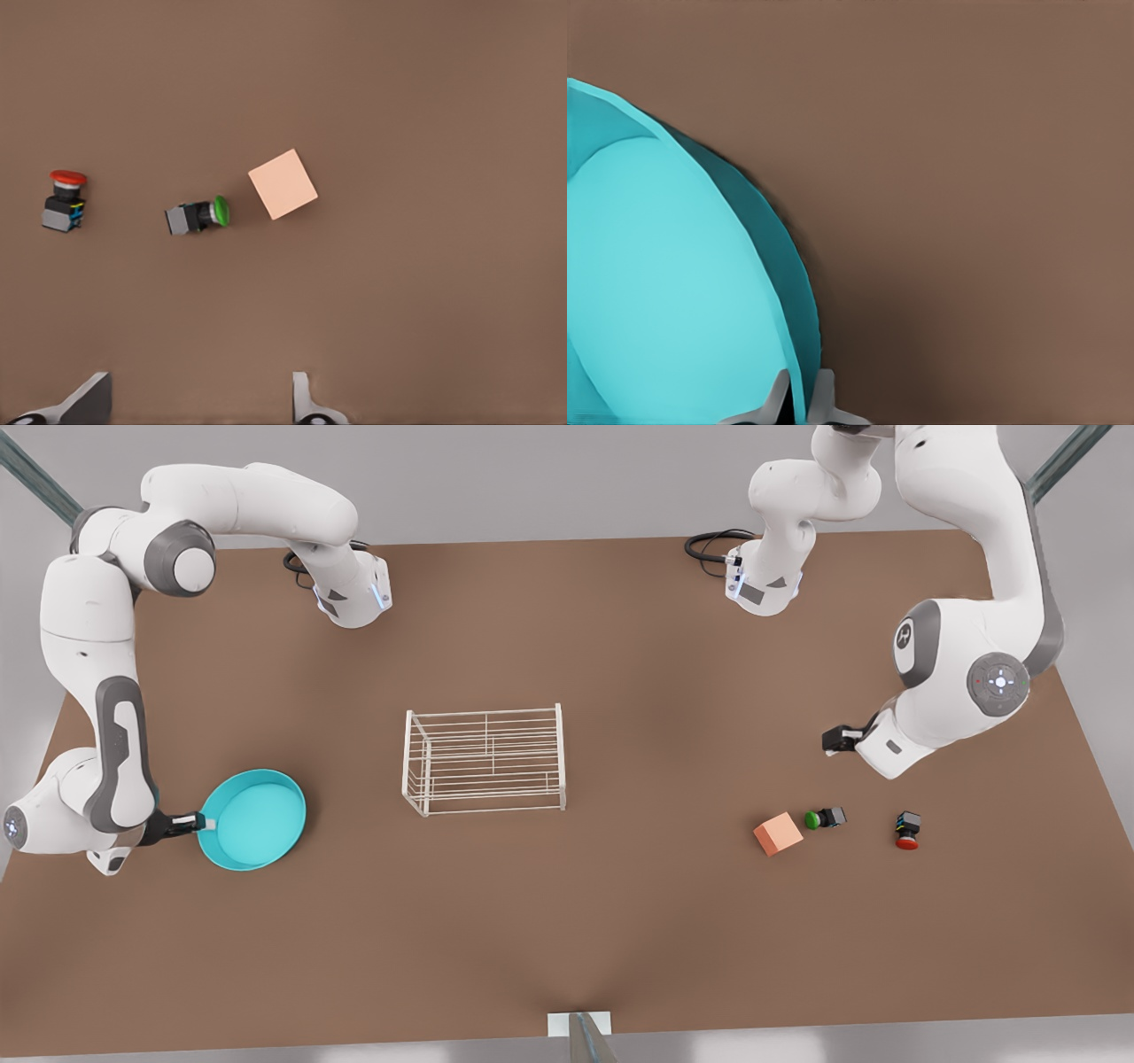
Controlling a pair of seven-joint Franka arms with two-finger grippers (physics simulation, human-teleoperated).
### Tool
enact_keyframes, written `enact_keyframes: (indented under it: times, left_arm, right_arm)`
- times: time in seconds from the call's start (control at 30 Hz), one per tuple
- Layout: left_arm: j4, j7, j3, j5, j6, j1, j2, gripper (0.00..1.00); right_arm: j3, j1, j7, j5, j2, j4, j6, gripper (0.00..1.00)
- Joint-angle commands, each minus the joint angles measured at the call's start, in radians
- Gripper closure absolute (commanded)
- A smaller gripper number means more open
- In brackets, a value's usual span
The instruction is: Place the plate on the shelf with right arm and place the red button switch in the plate with left arm
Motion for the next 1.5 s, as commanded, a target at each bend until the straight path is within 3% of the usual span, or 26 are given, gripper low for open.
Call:
enact_keyframes:
  times: [0.0,0.2,0.47,0.7,0.93,1.2,1.47]
  left_arm:
    - [-0.054,0.104,0.003,0.03,0.207,0.056,0.026,0.0]
    - [-0.054,0.425,0.003,-0.039,0.419,0.305,0.187,0.0]
    - [0.041,0.56,0.003,-0.033,0.775,0.371,0.434,0.0]
    - [0.03,0.769,-0.034,-0.041,0.779,0.351,0.453,0.0]
    - [-0.022,0.854,-0.034,-0.042,0.776,0.363,0.46,0.0]
    - [-0.016,0.873,-0.031,-0.048,0.795,0.392,0.5,0.0]
    - [-0.013,0.87,-0.031,-0.061,0.81,0.391,0.514,0.02]
  right_arm:
    - [0.003,-0.001,-0.034,0.001,-0.005,0.002,-0.056,0.78]
    - [0.029,-0.001,-0.032,0.007,-0.061,0.004,-0.128,0.8]
    - [0.14,0.027,-0.025,0.102,-0.246,0.004,-0.277,0.81]
    - [0.14,0.238,0.014,0.108,-0.312,0.001,-0.4,0.81]
    - [0.14,0.402,0.187,0.139,-0.325,-0.061,-0.4,0.81]
    - [0.137,0.586,0.452,0.218,-0.341,-0.061,-0.319,0.81]
    - [0.129,0.64,0.489,0.214,-0.272,-0.077,-0.194,0.8]
